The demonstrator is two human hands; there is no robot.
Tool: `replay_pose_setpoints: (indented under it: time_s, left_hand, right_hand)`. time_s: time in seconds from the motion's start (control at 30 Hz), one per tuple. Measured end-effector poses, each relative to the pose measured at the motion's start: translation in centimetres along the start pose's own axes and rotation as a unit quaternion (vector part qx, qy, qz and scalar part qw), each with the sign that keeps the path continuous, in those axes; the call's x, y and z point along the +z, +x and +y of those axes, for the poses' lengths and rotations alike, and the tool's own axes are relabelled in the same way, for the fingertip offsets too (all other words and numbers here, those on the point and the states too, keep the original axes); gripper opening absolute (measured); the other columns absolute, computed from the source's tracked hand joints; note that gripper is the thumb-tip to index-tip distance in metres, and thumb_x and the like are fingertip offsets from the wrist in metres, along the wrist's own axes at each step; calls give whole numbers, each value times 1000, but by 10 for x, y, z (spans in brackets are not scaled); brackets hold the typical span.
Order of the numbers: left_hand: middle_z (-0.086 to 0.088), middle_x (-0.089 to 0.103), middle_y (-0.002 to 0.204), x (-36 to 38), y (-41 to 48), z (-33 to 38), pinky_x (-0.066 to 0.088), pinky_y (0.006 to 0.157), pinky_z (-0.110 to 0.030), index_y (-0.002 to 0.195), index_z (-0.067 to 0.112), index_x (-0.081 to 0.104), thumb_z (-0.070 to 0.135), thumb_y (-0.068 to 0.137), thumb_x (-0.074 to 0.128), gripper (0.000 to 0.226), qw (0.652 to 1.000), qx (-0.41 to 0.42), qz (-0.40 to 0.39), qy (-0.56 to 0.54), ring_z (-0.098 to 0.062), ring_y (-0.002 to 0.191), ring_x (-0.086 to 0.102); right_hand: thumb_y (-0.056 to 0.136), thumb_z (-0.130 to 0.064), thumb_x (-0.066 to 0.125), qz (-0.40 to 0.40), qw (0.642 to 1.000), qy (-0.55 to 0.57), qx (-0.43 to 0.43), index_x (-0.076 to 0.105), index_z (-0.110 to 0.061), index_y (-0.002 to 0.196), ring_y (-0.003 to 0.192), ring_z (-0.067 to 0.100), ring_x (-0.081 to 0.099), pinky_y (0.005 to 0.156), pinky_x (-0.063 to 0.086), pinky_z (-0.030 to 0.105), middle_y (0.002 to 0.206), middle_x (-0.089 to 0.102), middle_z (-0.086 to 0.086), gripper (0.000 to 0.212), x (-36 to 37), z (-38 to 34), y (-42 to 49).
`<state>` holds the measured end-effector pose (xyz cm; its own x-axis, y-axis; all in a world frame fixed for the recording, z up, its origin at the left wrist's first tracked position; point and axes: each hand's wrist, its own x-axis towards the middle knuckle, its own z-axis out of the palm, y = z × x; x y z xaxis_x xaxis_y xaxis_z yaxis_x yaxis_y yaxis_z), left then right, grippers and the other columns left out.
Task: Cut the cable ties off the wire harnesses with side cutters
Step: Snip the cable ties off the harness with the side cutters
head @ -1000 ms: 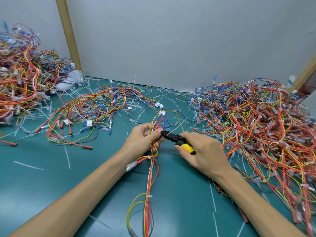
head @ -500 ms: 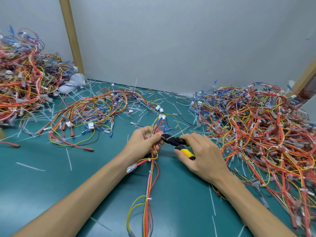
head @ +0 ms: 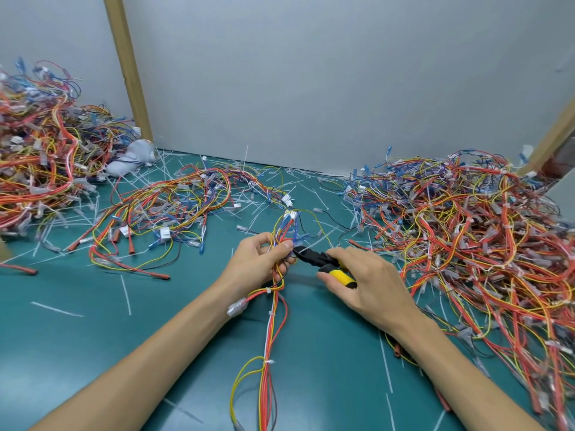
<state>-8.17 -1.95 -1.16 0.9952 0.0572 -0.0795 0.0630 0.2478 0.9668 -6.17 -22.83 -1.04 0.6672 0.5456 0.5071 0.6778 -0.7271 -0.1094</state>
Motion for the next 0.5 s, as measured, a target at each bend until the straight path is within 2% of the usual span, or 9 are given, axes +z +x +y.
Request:
replay_pose_setpoints:
  time_s: [0.23,0.4,0.5]
  left_hand:
    - [-4,66,62,1,0,-1,38,38,-16,93,6,56,11,94,61,7,1000,-1,11,-2,-8,44,51]
    - [-5,65,63,3,-3,1,37,37,-16,91,6,56,12,94,61,8,1000,12,11,12,-9,42,49]
    - [-6,67,66,0,-2,1,37,37,-16,89,6,56,15,94,62,12,998,38,33,44,-9,41,50]
  right_hand:
    - [96,-52,46,-69,997,4,19,55,-19,98,75,26,59,60,44,39,79,59,-3,35,0,-3,0]
    - [93,-54,48,-39,998,27,39,54,-21,91,70,27,57,56,40,36,72,55,-5,33,0,-9,-3]
    - [93,-48,56,-4,996,42,80,53,-25,94,73,25,58,57,39,34,75,52,-12,23,3,-6,-1]
